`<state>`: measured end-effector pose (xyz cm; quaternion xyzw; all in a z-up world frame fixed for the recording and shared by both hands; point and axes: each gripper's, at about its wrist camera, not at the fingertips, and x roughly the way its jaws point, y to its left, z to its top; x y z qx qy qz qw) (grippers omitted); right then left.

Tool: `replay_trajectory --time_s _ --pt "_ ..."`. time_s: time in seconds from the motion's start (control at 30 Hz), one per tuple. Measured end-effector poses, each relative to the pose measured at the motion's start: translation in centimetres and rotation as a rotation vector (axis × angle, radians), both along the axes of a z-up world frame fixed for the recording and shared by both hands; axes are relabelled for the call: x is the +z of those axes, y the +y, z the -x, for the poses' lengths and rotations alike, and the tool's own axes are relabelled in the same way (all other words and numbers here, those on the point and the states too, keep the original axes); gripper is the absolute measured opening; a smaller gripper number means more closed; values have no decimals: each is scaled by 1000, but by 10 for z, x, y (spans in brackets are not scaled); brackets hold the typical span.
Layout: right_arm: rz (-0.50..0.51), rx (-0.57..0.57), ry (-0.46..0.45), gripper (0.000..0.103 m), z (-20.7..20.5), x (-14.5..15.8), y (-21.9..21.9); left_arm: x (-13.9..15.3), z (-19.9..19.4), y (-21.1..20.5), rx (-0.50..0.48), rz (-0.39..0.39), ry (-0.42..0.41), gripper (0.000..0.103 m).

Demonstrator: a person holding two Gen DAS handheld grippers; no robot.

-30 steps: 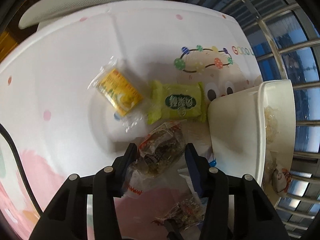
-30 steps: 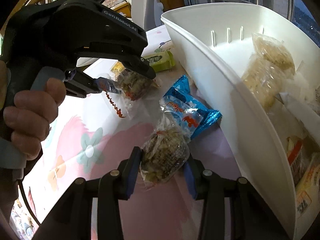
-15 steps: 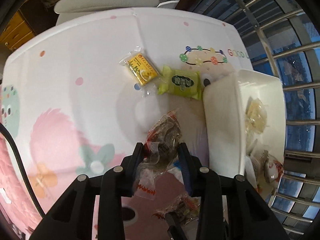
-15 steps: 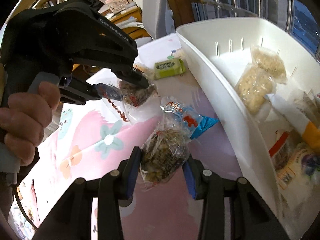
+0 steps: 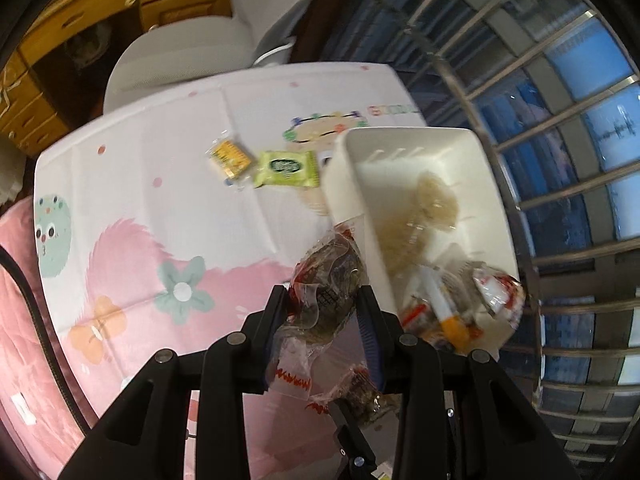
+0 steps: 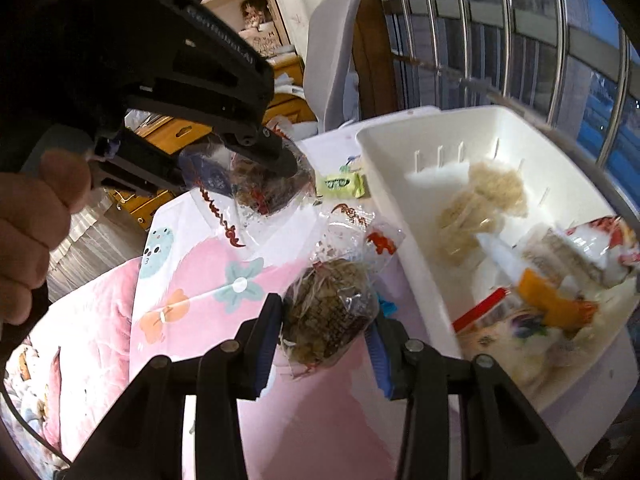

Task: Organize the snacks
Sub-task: 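Carry both nut bags into the white tray and open both grippers, then withdraw both tools from the tray toward the blue candy and yellow cake pack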

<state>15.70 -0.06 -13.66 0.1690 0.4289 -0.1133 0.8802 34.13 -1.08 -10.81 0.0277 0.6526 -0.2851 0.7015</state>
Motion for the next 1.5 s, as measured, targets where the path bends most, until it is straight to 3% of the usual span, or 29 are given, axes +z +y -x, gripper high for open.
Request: replay_trajectory --time_s 0.33,0.53,0.7,0.83,0.9,0.97,1.13,1.3,1.5 --pt "102 37 18 41 20 21 -25 30 28 -33 -26 158 -11 33" --pt "151 64 47 41 26 21 -56 24 33 -55 -34 266 12 34" --pt "145 63 93 41 27 11 -84 11 37 -77 -62 310 -5 34" --pt "127 39 100 41 28 5 -102 0 39 -93 -80 289 -25 34" --pt "112 16 100 42 29 2 -108 -2 39 -96 -80 269 -51 39" --pt "108 -20 101 42 30 1 -113 -3 37 -98 -80 261 -71 60" --pt "63 -57 134 42 27 -7 -123 -5 32 -94 -78 224 -85 61" --pt "32 -75 150 42 29 -6 -121 -1 33 -78 -71 195 -95 69" --pt "3 -87 146 42 36 3 -108 12 48 -47 -95 114 -169 71"
